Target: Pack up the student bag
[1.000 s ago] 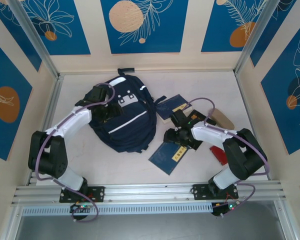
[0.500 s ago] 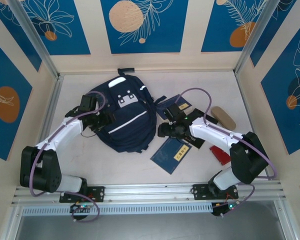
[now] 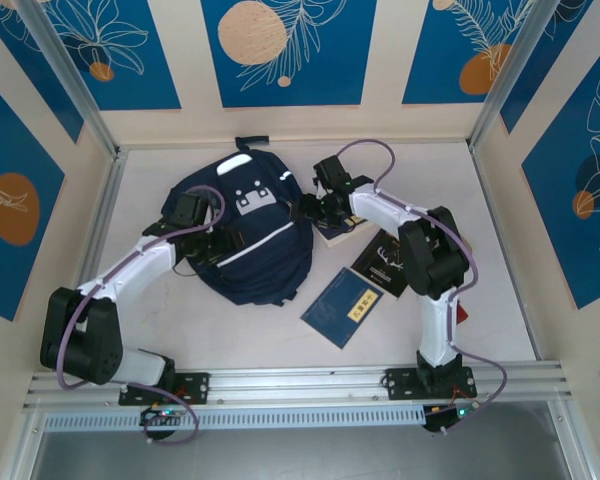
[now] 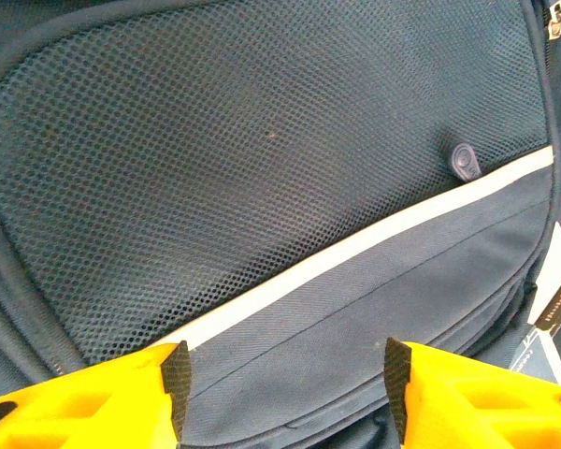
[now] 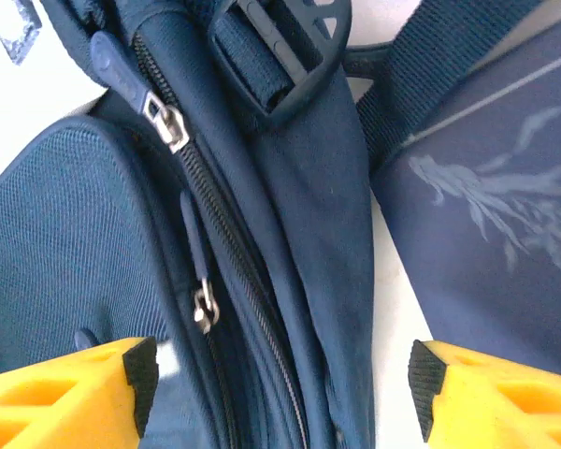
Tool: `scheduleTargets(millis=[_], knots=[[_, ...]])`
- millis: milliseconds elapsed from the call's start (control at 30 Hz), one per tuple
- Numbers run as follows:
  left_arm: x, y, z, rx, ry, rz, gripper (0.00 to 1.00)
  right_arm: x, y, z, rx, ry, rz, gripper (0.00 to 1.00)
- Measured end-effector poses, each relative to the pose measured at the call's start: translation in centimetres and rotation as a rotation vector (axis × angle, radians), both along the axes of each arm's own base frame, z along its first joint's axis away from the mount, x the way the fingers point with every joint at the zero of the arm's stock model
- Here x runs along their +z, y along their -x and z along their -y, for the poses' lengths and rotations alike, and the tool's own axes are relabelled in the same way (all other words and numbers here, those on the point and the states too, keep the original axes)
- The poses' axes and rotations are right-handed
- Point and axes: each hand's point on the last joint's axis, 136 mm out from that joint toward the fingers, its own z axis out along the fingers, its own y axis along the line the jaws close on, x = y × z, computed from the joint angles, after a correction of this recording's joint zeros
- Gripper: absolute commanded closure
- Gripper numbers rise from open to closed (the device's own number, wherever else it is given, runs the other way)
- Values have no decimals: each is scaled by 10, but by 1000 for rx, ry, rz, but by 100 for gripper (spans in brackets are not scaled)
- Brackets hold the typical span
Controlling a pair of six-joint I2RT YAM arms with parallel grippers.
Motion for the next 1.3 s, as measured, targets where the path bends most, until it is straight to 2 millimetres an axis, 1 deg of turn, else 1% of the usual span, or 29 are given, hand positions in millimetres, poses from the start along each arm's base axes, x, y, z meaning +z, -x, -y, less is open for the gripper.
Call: scheduleTargets(millis=[100,167,233,267,300,400,433,500,533,600,667,733,800,867,1000,1100,1167,1300], knots=[[6,4,-5,4,-16,12,38,-8,12,-14,49,-55,-55,26],[12,6,-8,10,-27,25,37,-8,23,-29,90,-82,-67,28],[15,9,-11,14,-36,33,35,-9,39,-46,136,-120,-86,30],[16,9,-11,10,-39,35,33,-11,49,-55,157,-141,-97,31],[16,11,-11,0,-45,35,30,-13,63,-66,189,-167,-116,31],[12,16,-13,-31,-71,18,29,-18,107,-95,269,-218,-169,31],[12,19,-15,-44,-87,12,29,-19,120,-103,289,-227,-179,31],[14,21,-17,-66,-121,9,28,-18,143,-111,317,-240,-184,29],[17,22,-18,-80,-141,14,28,-15,151,-110,318,-241,-184,27],[23,21,-16,-114,-180,31,28,-7,155,-99,289,-234,-167,22],[28,20,-9,-159,-227,41,28,6,148,-82,233,-231,-129,17],[32,18,3,-215,-281,49,31,24,138,-61,166,-239,-81,11],[30,15,15,-261,-331,48,32,36,132,-42,111,-241,-40,8],[24,14,29,-312,-389,41,36,43,126,-23,57,-236,-11,6],[5,12,52,-392,-499,6,44,43,125,2,-3,-213,6,5],[-8,11,61,-423,-562,-23,48,39,127,14,-29,-198,4,5],[-15,8,63,-431,-600,-41,51,38,127,19,-42,-193,3,5],[-29,4,60,-439,-668,-82,52,36,127,26,-62,-193,3,7]])
